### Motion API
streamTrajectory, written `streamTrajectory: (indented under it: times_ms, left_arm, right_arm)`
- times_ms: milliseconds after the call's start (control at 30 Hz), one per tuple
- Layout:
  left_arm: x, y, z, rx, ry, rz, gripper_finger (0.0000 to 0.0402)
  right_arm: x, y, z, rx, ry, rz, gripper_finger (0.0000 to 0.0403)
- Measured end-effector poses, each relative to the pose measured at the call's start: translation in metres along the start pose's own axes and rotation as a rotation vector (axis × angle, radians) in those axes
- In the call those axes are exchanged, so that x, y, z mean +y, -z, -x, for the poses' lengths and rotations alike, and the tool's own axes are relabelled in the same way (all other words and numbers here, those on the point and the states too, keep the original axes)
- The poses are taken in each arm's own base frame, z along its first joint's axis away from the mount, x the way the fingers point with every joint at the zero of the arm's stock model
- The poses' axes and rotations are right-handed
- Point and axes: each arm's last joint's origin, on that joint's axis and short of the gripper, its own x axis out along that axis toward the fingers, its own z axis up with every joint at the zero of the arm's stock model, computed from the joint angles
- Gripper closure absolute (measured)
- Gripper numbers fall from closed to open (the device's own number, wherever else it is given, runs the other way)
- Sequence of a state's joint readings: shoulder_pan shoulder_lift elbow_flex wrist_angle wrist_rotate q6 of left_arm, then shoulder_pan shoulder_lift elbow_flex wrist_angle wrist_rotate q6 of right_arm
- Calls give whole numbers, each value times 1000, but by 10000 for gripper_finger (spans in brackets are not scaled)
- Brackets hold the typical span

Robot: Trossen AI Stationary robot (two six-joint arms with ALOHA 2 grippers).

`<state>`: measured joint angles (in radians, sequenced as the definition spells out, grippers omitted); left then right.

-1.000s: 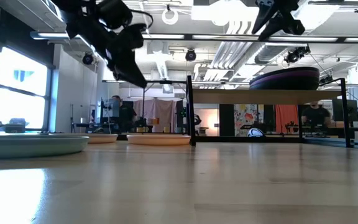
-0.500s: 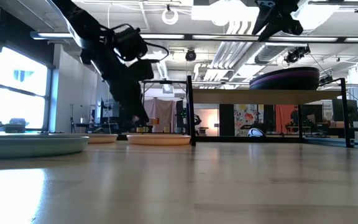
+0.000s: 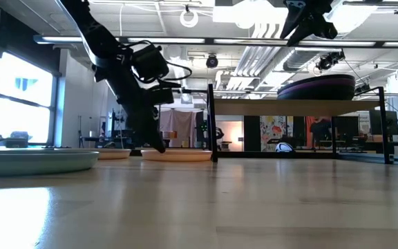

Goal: Place and stack plates onto a shelf
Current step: Put the light brown plate on the shelf

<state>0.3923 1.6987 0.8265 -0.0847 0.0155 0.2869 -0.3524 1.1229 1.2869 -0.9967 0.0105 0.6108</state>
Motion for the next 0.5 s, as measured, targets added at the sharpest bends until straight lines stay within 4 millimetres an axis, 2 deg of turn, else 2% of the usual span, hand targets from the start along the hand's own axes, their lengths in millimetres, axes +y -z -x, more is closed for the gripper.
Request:
streamTrajectory:
  times_ms: [333, 500]
  left_arm:
    - [0, 8, -14, 49, 3, -31, 307]
    - [0, 8, -15, 54, -8, -26, 311]
  right_arm:
    - [0, 0, 0, 0, 0, -18, 297]
    - [0, 0, 0, 0, 0, -18, 297]
